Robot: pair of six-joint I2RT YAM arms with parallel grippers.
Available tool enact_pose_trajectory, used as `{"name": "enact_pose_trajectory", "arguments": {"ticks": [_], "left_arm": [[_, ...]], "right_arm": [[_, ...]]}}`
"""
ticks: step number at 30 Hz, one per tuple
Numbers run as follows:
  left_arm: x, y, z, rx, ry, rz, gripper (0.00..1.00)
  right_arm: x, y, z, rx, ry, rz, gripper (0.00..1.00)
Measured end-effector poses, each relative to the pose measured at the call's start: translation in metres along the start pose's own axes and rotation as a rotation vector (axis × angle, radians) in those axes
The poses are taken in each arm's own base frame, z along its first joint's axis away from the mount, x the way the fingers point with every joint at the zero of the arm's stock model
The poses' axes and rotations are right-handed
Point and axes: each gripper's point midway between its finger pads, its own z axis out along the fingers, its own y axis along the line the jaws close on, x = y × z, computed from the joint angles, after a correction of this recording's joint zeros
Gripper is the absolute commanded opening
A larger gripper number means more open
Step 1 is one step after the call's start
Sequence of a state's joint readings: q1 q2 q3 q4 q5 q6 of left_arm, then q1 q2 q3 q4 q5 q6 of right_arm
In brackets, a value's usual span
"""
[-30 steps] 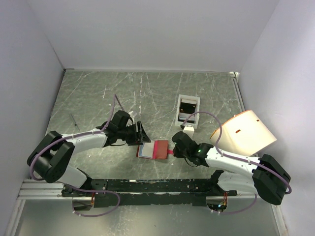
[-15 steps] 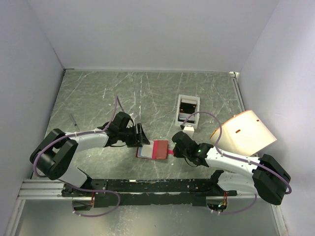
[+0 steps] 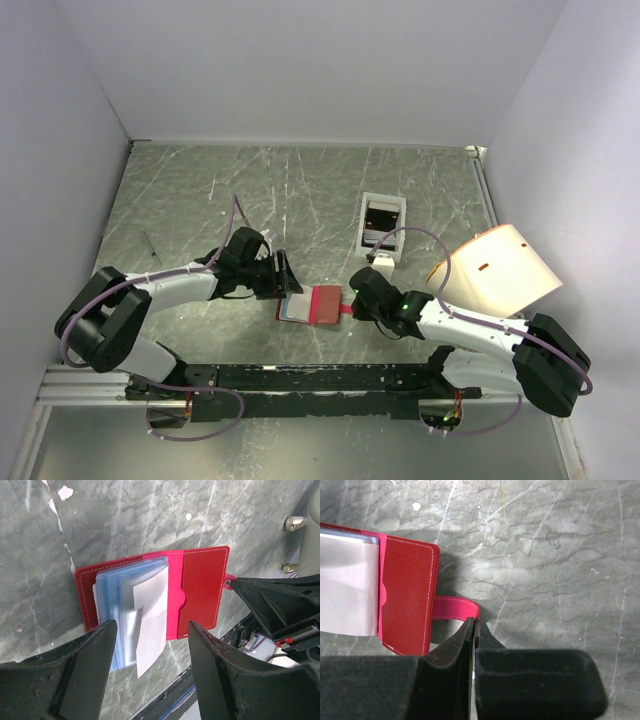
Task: Put the credit cards into the card holder
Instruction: Open the card holder at the center of the board.
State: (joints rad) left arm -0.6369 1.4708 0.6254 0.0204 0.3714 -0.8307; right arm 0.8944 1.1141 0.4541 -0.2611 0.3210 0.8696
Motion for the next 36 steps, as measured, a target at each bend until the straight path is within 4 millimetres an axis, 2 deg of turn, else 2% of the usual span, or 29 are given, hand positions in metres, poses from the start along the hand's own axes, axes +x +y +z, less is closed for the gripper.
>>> {"name": "enact_pose_trajectory", "arguments": {"ticks": [10, 23, 36], "left_arm": [[-0.003, -0.005, -0.002, 0.019, -0.017, -0.01, 0.7], [0.004, -0.006, 0.005, 0.057, 0.012, -0.032, 0.69], [0.017, -0.033, 0.008, 0.228, 0.058, -0.09, 0.7]], "right_arm": [[0.0, 0.0, 0.0, -0.001, 0.002, -0.004, 0.0], [0.0, 0.0, 0.0, -0.005, 0.006, -0.003, 0.0], [-0.002, 0.009, 0.002, -0.042, 0.002, -0.012, 0.0]]}}
